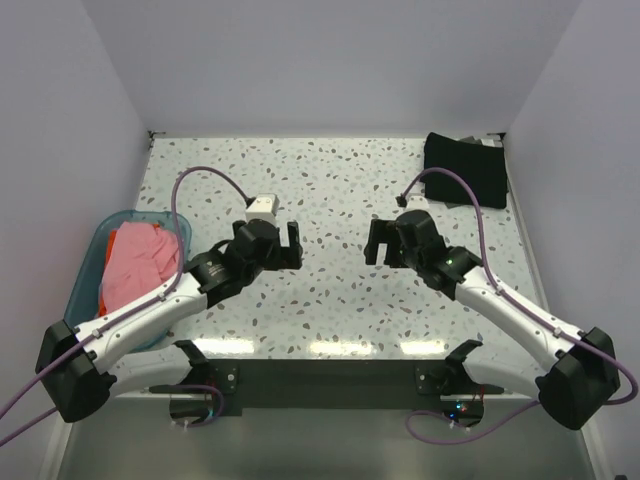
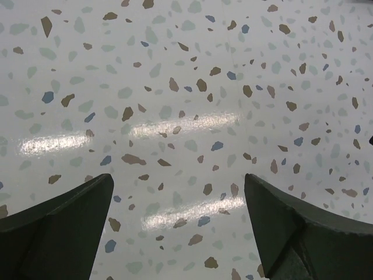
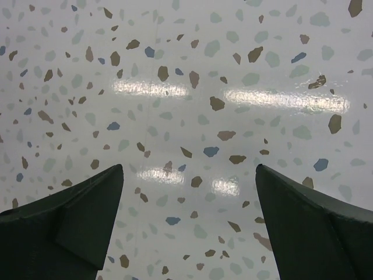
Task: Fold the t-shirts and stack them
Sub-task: Grab the tshirt from the pile
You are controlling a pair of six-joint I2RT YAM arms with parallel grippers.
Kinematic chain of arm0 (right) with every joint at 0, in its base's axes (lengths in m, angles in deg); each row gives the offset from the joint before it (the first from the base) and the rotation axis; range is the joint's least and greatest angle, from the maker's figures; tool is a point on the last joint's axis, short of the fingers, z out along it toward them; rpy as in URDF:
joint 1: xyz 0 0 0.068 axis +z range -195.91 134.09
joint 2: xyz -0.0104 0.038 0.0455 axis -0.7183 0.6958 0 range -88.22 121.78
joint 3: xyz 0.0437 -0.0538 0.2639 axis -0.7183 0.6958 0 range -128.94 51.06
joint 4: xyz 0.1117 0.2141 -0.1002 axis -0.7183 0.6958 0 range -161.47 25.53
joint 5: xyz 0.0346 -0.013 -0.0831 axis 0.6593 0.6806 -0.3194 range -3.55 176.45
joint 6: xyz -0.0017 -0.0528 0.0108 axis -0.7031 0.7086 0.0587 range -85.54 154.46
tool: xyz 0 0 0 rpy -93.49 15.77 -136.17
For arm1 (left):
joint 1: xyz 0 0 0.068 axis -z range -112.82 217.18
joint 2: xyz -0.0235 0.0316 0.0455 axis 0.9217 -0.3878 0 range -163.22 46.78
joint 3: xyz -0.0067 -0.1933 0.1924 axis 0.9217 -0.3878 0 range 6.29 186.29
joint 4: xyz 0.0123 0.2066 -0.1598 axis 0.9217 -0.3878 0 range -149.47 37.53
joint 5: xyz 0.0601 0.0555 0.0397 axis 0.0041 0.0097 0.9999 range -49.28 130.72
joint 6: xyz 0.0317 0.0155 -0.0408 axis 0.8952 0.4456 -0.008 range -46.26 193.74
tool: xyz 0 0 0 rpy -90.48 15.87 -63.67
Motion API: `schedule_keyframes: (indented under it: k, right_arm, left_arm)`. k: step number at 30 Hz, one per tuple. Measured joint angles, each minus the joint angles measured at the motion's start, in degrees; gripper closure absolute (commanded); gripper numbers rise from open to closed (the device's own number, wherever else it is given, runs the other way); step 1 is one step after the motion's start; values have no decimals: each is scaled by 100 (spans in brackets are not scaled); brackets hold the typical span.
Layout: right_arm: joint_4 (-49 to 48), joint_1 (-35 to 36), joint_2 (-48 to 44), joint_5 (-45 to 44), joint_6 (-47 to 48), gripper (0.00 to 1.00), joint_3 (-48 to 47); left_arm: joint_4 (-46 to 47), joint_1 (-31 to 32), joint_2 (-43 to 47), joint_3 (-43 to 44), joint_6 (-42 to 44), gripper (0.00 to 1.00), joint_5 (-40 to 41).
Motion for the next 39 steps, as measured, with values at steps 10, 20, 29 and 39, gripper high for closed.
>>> schedule_keyframes:
  k: [10, 20, 29, 39]
  right_arm:
    - [87, 0, -234, -85, 203, 1, -37]
    - [133, 0, -208, 151, 275, 1, -109]
    - [33, 0, 282, 566, 297, 1, -109]
    - [37, 0, 564, 839, 319, 1, -118]
  left_arm:
    - [-509, -431, -452, 802, -114, 0, 400]
    - [-1891, -3877, -1069, 1611, -778, 0, 898]
    - [-2164, -6470, -1130, 986, -1158, 3, 1165]
    - [-1952, -6900, -1674, 466, -1532, 48, 621]
